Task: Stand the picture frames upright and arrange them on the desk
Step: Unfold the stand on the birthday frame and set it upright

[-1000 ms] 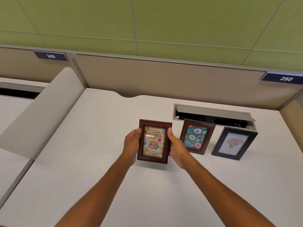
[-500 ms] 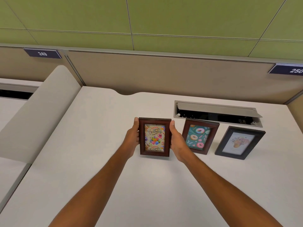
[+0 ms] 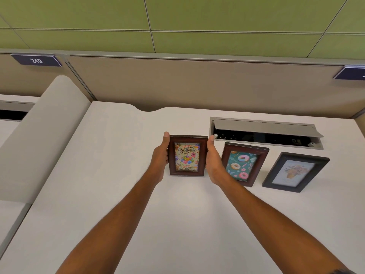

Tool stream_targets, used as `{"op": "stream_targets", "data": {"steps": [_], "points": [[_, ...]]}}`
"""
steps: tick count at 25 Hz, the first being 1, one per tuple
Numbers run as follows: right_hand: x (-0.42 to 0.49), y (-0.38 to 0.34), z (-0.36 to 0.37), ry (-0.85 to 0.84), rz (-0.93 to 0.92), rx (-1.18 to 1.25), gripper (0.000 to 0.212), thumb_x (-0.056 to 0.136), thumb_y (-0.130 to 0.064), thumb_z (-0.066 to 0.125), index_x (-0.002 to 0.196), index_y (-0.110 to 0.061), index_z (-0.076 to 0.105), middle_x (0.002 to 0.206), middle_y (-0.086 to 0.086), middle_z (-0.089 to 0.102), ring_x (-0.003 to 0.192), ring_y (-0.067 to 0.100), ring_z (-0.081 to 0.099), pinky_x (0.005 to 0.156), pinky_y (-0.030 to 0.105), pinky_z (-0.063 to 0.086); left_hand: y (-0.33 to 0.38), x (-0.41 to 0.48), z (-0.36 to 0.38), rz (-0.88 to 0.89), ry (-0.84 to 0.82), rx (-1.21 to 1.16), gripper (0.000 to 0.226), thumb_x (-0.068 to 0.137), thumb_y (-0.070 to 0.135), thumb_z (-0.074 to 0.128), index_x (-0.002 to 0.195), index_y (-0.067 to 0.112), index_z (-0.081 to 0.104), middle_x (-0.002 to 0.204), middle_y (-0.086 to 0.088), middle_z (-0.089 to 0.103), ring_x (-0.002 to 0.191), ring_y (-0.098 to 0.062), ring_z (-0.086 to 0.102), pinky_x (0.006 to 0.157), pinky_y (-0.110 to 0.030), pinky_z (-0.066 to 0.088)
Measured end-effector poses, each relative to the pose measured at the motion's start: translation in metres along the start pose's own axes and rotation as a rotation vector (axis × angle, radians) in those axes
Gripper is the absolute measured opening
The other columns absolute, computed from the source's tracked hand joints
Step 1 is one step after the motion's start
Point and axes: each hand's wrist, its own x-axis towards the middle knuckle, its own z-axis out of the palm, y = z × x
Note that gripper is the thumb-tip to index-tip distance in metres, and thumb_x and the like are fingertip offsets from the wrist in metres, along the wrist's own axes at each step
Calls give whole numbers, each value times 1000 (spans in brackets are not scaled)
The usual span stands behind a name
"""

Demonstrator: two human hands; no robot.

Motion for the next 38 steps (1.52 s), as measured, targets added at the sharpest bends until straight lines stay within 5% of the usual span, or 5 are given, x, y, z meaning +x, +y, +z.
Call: {"op": "stream_targets", "data": {"steps": [5,16,23,29,38], "points": [[7,-1,5,-26,11,7,68,76,-95,35,98,-53,84,118,-6,83,111,16,79,102,41,59,-14,2,-2,40,45,-37,54,101,78,36,105,47,80,108,18,84,100,-2,80,90,-30,58],[-4,3,7,93,45,-135,68,98,-82,27,104,-39,79,98,-12,85,87,2,80,66,13,57,-28,-8,-6,47,81,-73,58,100,79,39,119,39,77,117,12,84,108,-9,80,95,-34,58],[-47,38,-2,178,-83,-284,63,106,-64,46,156,-25,53,152,-5,60,143,16,54,118,34,41,-46,-30,-13,-4,182,-67,72,104,75,37,143,20,62,141,-2,71,133,-22,63,117,-52,44],[-85,62,-21,147,-105,-333,59,105,-43,65,157,-20,50,153,0,60,140,17,57,113,33,46,-82,-85,-8,-42,525,-126,59,106,69,44,117,17,69,100,-7,74,96,-28,75,87,-45,58],[-127,60,-78,267,-149,-334,37,105,-34,66,141,-27,59,133,-2,68,109,16,73,87,30,61,-92,-128,54,-37,276,-58,45,110,48,54,97,13,79,77,-8,77,74,-23,75,70,-34,59]]}}
